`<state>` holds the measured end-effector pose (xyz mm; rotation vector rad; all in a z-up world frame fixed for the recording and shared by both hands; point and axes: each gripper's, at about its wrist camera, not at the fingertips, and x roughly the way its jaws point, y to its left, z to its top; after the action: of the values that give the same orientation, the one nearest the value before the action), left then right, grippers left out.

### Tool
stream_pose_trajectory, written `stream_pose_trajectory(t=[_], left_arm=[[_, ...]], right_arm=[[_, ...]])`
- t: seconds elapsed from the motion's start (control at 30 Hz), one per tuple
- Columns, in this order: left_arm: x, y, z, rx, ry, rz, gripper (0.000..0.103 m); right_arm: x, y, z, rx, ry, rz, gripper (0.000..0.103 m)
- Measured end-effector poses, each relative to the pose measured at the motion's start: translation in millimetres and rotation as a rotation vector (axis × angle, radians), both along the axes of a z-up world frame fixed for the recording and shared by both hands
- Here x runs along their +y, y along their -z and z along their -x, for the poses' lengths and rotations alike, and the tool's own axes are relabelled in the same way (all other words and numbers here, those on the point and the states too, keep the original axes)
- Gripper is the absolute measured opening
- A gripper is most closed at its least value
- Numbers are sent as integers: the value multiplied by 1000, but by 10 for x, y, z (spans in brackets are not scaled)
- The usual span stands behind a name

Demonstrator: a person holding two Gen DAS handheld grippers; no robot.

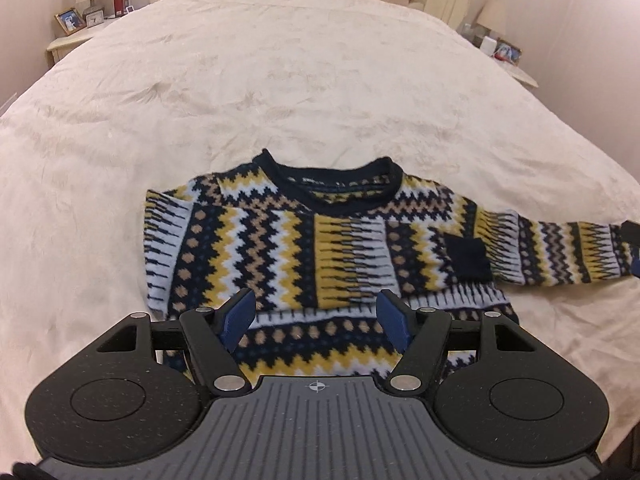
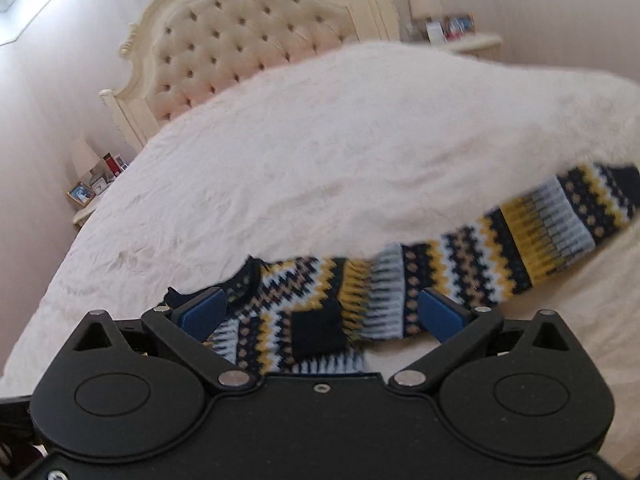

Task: Fold small clothes
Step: 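Grasp the cuff of the other sweater sleeve with the right gripper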

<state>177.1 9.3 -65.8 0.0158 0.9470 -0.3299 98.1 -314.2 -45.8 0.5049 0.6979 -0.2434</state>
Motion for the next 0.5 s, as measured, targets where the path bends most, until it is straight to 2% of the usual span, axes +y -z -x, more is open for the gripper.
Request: stream_pose_trajectory(t=[0.07,0.23,0.5], left_arm=[[-78,-6,50,3,-10,-6,65],[-312,25,188,59,-94,-28,65],[-656,114,401,106,-185,-58,65]], right_arm=[[-172,85,-12,31,9,-9,80],[-706,352,-49,155,22,-7,79],[-1602,693,-30,251,101,-7,77]])
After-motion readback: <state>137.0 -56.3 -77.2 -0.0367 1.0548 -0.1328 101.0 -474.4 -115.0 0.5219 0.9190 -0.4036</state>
